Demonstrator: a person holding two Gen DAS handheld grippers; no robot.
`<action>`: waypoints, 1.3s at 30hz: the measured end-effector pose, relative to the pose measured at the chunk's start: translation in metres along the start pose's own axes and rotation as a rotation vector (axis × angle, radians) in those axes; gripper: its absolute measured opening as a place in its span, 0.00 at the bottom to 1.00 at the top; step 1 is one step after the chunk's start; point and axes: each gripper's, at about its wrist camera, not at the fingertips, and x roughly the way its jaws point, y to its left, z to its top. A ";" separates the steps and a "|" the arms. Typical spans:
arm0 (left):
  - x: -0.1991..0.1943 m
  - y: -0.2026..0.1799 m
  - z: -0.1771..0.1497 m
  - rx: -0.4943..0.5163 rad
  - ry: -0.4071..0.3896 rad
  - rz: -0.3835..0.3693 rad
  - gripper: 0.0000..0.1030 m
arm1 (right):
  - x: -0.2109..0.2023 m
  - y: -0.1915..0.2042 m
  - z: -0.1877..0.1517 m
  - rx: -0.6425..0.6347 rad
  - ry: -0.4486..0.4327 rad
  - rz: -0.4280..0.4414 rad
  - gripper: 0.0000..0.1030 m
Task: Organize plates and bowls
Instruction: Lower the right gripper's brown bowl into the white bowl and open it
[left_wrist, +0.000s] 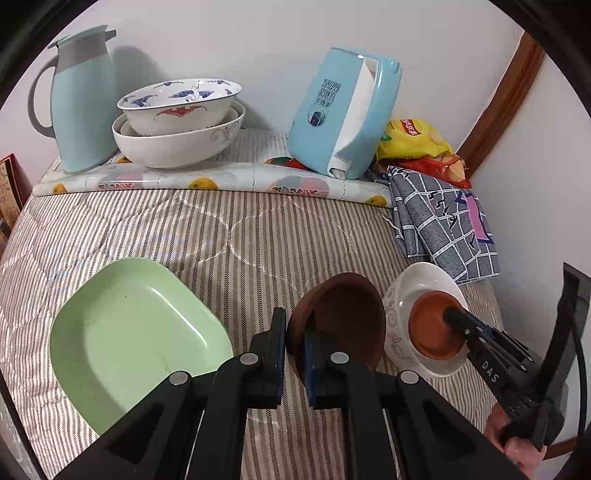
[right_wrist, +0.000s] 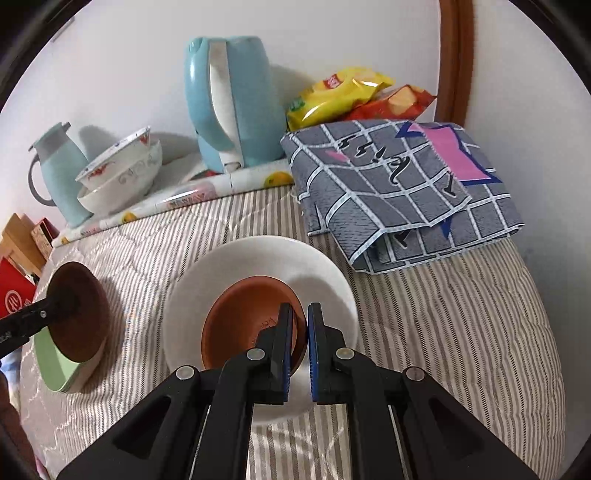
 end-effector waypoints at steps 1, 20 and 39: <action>0.002 0.001 0.001 -0.001 0.001 0.001 0.08 | 0.003 0.000 0.001 0.000 0.005 0.001 0.08; 0.018 0.009 0.005 -0.014 0.027 -0.021 0.08 | 0.033 0.013 0.008 -0.040 0.078 -0.049 0.08; 0.020 -0.003 0.006 0.006 0.029 -0.014 0.08 | 0.017 0.023 0.010 -0.156 0.034 -0.087 0.37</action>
